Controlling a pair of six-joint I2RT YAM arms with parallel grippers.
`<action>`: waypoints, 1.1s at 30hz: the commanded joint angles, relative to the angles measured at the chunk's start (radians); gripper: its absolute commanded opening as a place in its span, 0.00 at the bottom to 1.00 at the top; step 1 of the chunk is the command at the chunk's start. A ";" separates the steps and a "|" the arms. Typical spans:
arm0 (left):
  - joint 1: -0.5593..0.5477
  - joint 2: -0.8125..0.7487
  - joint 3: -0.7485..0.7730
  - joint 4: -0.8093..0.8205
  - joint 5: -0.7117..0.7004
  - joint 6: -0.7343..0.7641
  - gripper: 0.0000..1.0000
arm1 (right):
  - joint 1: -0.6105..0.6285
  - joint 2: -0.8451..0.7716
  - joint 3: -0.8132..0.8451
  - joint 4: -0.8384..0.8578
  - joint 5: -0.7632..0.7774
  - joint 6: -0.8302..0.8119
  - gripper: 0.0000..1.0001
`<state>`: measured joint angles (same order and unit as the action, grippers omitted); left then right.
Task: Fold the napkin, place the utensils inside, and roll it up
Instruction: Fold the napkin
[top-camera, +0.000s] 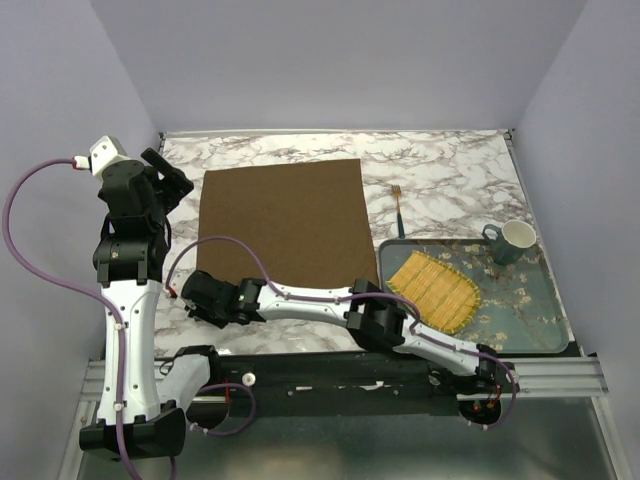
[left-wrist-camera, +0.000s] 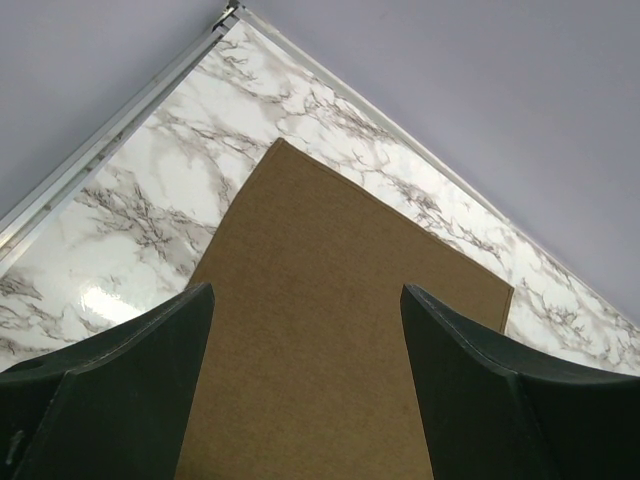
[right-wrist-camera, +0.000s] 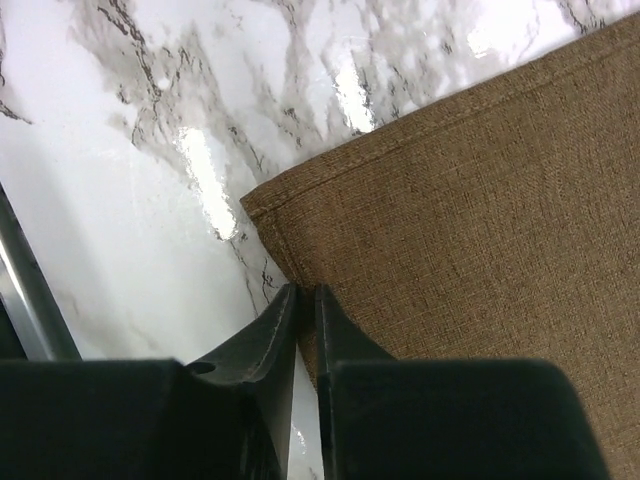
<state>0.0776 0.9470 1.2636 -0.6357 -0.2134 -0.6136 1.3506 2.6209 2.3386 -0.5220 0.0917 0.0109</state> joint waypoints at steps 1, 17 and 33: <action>0.007 -0.016 -0.006 0.002 -0.007 0.011 0.85 | -0.036 -0.089 -0.022 -0.073 -0.012 0.070 0.12; 0.013 0.238 -0.013 0.123 0.149 0.065 0.86 | -0.530 -0.547 -0.689 0.385 -0.645 0.571 0.01; -0.058 0.768 0.126 0.337 0.374 -0.067 0.83 | -0.930 -0.408 -0.616 0.324 -0.799 0.471 0.05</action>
<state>0.0242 1.6470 1.3201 -0.3645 0.0814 -0.6353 0.4755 2.1258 1.6398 -0.1593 -0.6456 0.5167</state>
